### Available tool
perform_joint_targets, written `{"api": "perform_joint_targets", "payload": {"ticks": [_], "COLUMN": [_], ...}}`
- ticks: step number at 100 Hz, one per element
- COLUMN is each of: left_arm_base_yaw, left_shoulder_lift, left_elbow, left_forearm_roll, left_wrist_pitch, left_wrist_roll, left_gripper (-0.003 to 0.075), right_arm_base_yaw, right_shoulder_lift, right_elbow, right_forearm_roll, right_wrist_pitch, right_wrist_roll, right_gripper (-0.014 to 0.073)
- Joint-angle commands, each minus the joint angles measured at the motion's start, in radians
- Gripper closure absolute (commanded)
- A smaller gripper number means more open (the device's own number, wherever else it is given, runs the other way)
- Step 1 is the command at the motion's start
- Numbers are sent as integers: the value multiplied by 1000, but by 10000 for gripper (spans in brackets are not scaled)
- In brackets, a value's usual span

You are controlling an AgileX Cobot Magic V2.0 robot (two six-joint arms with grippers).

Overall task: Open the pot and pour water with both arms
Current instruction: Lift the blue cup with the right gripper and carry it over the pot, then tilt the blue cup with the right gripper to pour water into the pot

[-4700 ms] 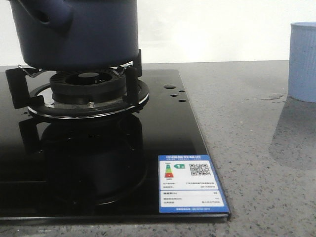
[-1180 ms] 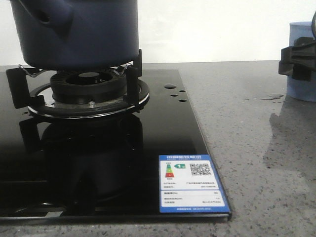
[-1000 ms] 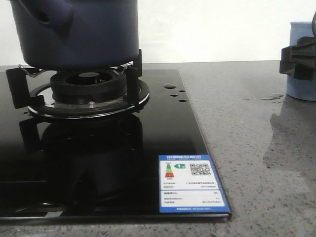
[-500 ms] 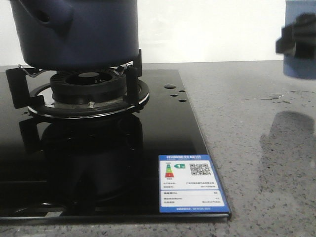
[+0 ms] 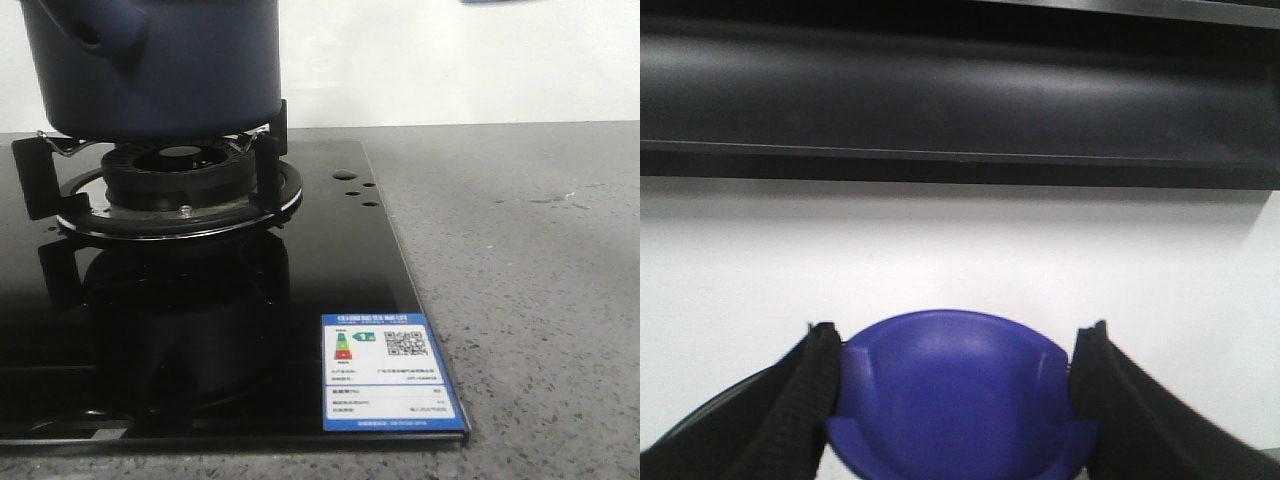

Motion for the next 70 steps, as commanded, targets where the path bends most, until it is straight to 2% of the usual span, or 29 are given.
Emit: {"api": "perform_joint_targets", "payload": {"ticks": [1,24,47,70], "left_arm_base_yaw": [4,4,4,4], "left_shoulder_lift": [-22,-22,-22,-22], "left_elbow": [-40,-40,-40,-40], "left_forearm_roll": [5,5,5,5], "left_wrist_pitch": [-90,-88,-88,-87], "left_wrist_roll": [3,3,3,3], "left_gripper": [362,362,362,362], "right_arm_base_yaw": [54,172,242,323], "right_shoulder_lift": [6,135,267,366], "right_elbow": [-105,-319,-557,-715], "right_forearm_roll": [-42,-170,-325,-567], "right_wrist_pitch": [-38,121,391,605], "right_wrist_roll": [-2,-2,-2,-16], "right_gripper": [247,247,247,247]}}
